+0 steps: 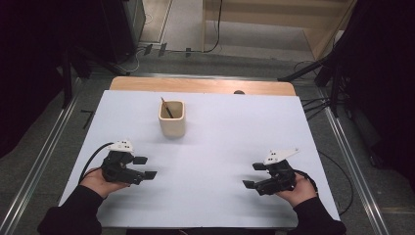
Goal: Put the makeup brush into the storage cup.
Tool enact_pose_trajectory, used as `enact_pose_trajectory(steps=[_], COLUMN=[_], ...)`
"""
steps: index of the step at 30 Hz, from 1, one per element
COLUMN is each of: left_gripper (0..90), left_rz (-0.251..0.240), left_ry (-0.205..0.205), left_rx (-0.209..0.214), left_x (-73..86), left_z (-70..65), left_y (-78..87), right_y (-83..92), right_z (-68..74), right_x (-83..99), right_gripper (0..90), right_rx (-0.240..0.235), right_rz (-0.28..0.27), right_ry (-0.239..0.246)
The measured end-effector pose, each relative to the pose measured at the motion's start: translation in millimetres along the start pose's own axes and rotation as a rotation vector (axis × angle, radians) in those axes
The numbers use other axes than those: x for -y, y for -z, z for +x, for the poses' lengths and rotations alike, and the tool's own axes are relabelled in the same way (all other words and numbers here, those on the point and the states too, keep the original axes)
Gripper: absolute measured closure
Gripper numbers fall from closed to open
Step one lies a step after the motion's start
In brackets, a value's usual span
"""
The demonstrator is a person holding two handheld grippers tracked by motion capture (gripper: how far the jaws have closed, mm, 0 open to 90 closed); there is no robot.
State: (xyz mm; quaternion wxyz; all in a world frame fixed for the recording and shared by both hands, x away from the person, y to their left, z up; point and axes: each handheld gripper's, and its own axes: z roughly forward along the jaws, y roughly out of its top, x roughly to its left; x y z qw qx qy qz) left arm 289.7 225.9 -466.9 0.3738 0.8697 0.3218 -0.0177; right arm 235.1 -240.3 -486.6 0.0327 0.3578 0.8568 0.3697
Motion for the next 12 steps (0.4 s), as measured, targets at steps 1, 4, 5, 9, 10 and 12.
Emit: enact_pose_trajectory(steps=[1,4,5,9,10,12], left_gripper=[28.6,28.3,28.3,27.5,27.1,24.2], left_rz=[0.0,-0.001,-0.001,0.004,0.007,0.014], left_ry=[0.0,-0.001,-0.002,0.0,-0.002,-0.028], left_rx=[0.0,0.001,0.002,0.0,0.0,-0.021], left_x=[0.0,0.2,0.4,0.8,0.9,2.4], left_z=[-0.2,0.1,0.3,1.2,1.7,3.2], left_y=[0.0,0.1,0.2,-0.7,-1.5,-4.7], right_y=[0.0,0.1,0.1,0.1,0.0,-0.9], right_z=[-0.3,-0.1,-0.1,-0.3,-0.3,-0.6], right_x=[0.0,0.1,0.1,0.3,0.2,0.1], right_gripper=[25.6,25.6,25.6,25.6,25.6,25.2], right_rx=[-0.001,0.0,0.002,0.002,0.003,0.008], right_rz=[0.0,0.0,-0.001,0.001,0.003,0.005], right_ry=[0.005,0.003,0.001,0.003,0.002,0.005])
